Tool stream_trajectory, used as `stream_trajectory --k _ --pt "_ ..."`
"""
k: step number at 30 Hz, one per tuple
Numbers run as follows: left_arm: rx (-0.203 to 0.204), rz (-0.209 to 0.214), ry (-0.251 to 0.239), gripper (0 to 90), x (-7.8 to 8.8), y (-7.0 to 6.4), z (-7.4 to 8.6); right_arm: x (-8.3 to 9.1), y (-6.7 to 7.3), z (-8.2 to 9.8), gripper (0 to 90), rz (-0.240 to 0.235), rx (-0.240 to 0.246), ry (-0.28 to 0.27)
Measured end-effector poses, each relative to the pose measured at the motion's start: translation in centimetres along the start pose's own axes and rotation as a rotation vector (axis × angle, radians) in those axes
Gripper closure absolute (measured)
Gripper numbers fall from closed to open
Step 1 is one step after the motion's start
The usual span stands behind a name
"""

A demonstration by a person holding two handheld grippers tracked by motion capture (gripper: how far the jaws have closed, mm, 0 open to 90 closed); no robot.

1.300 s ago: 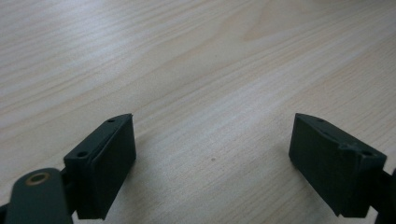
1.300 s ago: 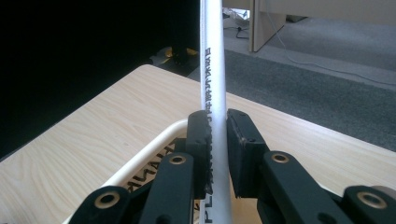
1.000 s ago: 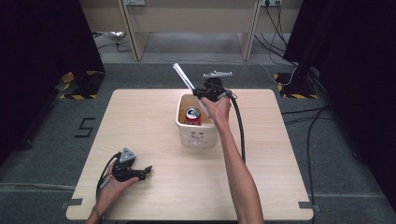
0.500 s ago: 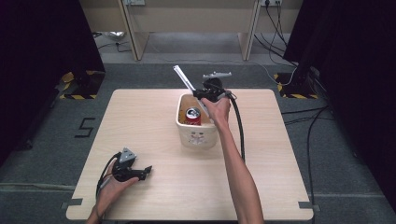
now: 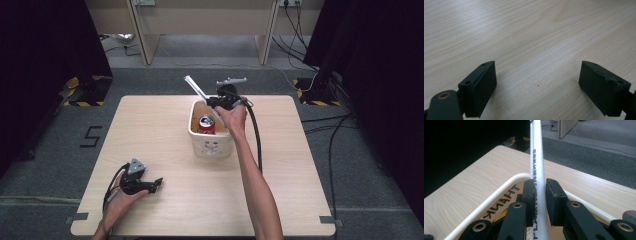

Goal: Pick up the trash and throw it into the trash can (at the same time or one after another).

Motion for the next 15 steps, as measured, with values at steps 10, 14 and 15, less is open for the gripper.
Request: stream_trajectory --k 10,14,15 --pt "0.000 -0.001 -0.001 14.1 -0.01 0.00 0.00 -0.43 -0.01 0.01 78.2 0.006 -0.014 0.023" --pt "0.000 0.000 -0.001 14.1 0.00 0.00 0.00 -0.79 -0.01 0.05 74.2 0.005 -0.028 0.034" --pt "0.000 0.000 -0.001 14.1 0.00 0.00 0.00 -0.90 0.07 0.09 72.4 0.006 -0.031 0.035"
Point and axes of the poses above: each handheld gripper's, and its own axes: x roughly backward along the jaws, z roughly out of its underside, y roughly to its left, the point moved 5 cm from there along -x, roughly forward along the jaws, and after that the axes turned 10 degrees about -z, right-handed, at the moved point
